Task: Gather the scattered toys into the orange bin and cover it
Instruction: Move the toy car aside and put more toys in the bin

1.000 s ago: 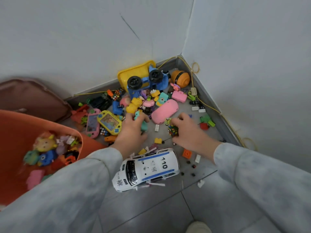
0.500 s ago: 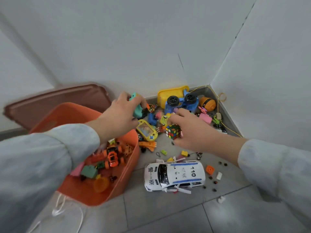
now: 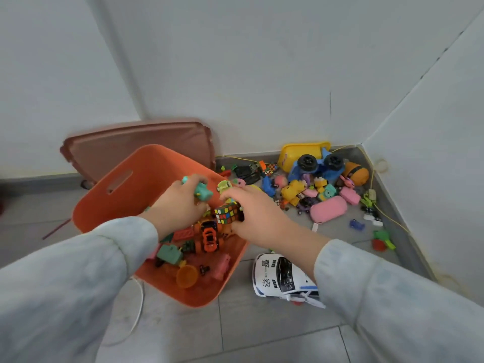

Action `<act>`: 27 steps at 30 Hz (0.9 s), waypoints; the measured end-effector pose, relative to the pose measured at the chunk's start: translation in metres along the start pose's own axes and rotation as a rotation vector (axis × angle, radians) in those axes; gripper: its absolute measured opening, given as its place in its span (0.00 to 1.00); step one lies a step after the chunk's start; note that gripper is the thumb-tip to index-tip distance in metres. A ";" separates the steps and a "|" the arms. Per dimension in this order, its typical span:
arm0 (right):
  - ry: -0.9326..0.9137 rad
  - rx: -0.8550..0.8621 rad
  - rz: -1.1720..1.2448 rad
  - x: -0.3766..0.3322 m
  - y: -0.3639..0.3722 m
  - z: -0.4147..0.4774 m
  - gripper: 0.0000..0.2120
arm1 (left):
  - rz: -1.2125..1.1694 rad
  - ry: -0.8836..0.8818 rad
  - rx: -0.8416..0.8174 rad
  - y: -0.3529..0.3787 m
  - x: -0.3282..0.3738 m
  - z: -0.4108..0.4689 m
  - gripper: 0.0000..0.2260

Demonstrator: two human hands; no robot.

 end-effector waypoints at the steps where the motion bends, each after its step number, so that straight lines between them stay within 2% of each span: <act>1: -0.013 -0.006 -0.010 -0.001 0.007 0.001 0.22 | 0.009 -0.010 0.010 -0.001 -0.005 -0.001 0.26; 5: -0.035 0.034 -0.006 0.000 0.016 0.004 0.17 | 0.070 -0.066 0.003 -0.003 -0.019 0.005 0.33; 8: -0.041 0.095 0.033 0.004 0.017 0.003 0.17 | 0.060 -0.074 0.008 -0.003 -0.019 0.008 0.32; 12: -0.001 0.233 0.046 0.023 0.009 -0.003 0.19 | -0.018 0.027 0.101 -0.006 0.005 0.008 0.27; 17: 0.103 0.334 -0.003 0.070 0.001 -0.022 0.19 | -0.104 0.221 0.213 -0.003 0.072 0.023 0.22; 24: 0.431 0.231 -0.043 0.152 -0.002 -0.075 0.22 | -0.121 0.398 0.055 0.058 0.167 0.039 0.20; 27: 0.548 0.192 -0.084 0.186 0.002 -0.091 0.24 | -0.111 0.385 -0.057 0.097 0.199 0.040 0.22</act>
Point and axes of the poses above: each hand's wrist, its own z-axis towards the middle knuckle, its own y-axis out of the palm, x = y × z, the point moved 1 cm from there along z, towards the middle knuckle, and after that the axes turned 1 degree about -y, right-handed, at the moved point
